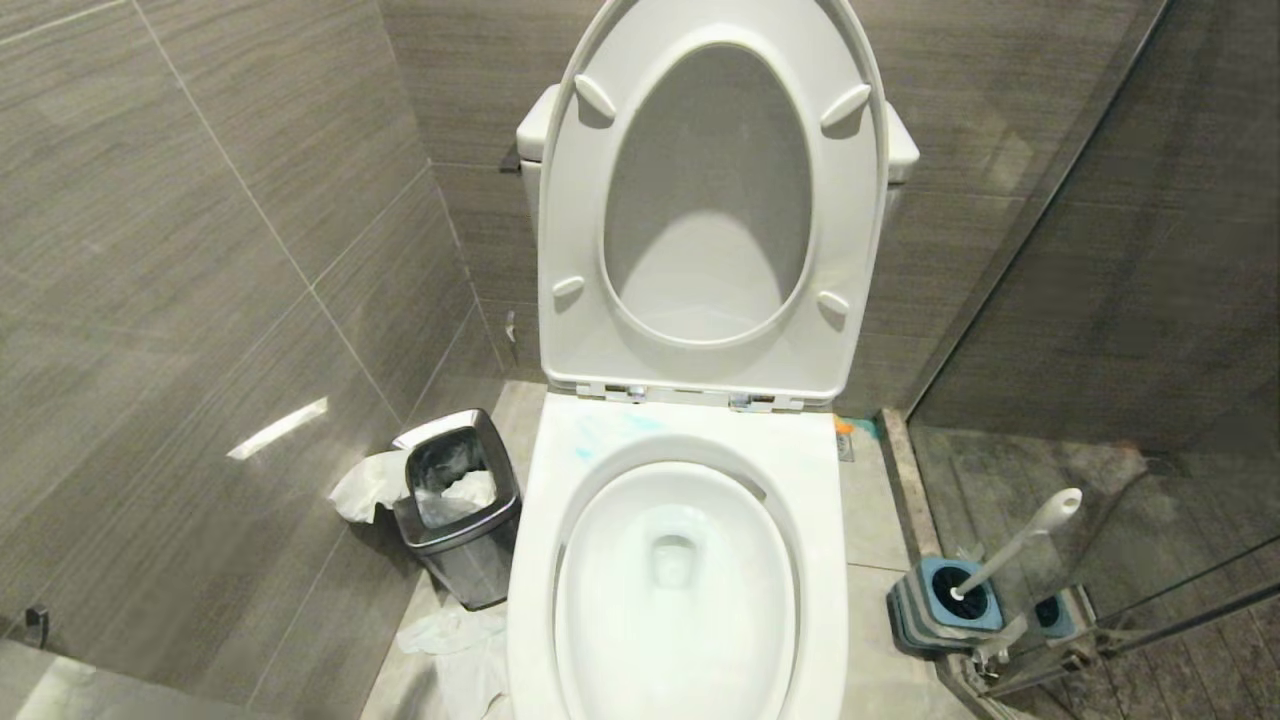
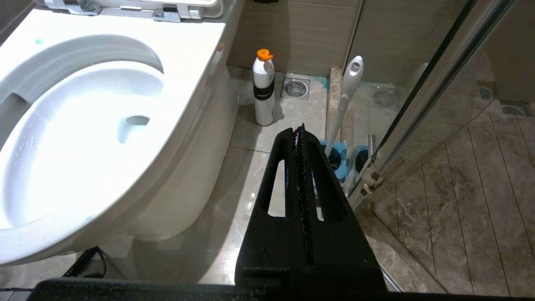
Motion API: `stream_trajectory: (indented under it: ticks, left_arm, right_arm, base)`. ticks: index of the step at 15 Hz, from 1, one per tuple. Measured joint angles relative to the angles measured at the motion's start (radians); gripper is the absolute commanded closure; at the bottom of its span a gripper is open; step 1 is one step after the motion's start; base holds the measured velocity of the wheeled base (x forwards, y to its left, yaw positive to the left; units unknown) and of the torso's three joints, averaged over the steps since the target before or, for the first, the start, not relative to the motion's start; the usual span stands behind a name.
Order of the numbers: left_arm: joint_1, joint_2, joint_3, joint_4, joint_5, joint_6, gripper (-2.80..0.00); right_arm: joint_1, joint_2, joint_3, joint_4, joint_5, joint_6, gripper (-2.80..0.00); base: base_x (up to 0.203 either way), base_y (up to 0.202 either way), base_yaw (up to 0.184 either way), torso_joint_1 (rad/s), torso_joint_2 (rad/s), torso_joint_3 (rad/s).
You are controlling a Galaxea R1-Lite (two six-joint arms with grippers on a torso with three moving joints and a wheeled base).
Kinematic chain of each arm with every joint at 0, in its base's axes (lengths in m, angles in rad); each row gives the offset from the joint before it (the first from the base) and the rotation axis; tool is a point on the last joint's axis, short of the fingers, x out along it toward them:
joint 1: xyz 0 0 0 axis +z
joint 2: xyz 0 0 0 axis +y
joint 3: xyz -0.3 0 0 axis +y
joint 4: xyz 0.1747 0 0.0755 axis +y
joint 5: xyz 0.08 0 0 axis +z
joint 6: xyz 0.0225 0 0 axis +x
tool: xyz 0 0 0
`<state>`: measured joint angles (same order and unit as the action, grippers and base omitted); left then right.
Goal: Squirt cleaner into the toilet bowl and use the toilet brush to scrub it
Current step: Pour in the cleaning agent
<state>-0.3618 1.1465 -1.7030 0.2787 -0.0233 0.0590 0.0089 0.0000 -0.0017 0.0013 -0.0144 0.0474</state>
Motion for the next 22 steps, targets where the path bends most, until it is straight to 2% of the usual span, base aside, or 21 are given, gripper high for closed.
stream_trajectory:
  ticks: [5,7,13,16,22]
  left_arm:
    - [0.181,-0.2,0.073,0.136,-0.155,-0.013,0.0]
    - [0.222,-0.296,0.112,0.202,-0.179,-0.019,0.0]
    - [0.298,-0.552,0.224,0.361,-0.186,-0.02,0.0]
    - [0.35,-0.664,0.325,0.377,-0.19,-0.019,0.0]
    - [0.373,-0.855,0.529,0.38,-0.179,0.025,0.0]
  right_arm:
    - [0.0,0.0,0.0,0.0,0.001,0.0,0.0]
    - [0.001,0.0,0.0,0.0,0.0,0.0,0.0]
    - [0.0,0.0,0.0,0.0,0.0,0.0,0.0]
    - [0.0,0.0,0.0,0.0,0.0,0.0,0.0]
    - [0.0,0.0,0.0,0.0,0.001,0.0,0.0]
  base:
    - [0.0,0.0,0.0,0.0,0.0,0.0]
    - [0.0,0.0,0.0,0.0,0.0,0.0]
    - [0.0,0.0,0.0,0.0,0.0,0.0]
    - [0.0,0.0,0.0,0.0,0.0,0.0]
    - [0.0,0.0,0.0,0.0,0.0,0.0]
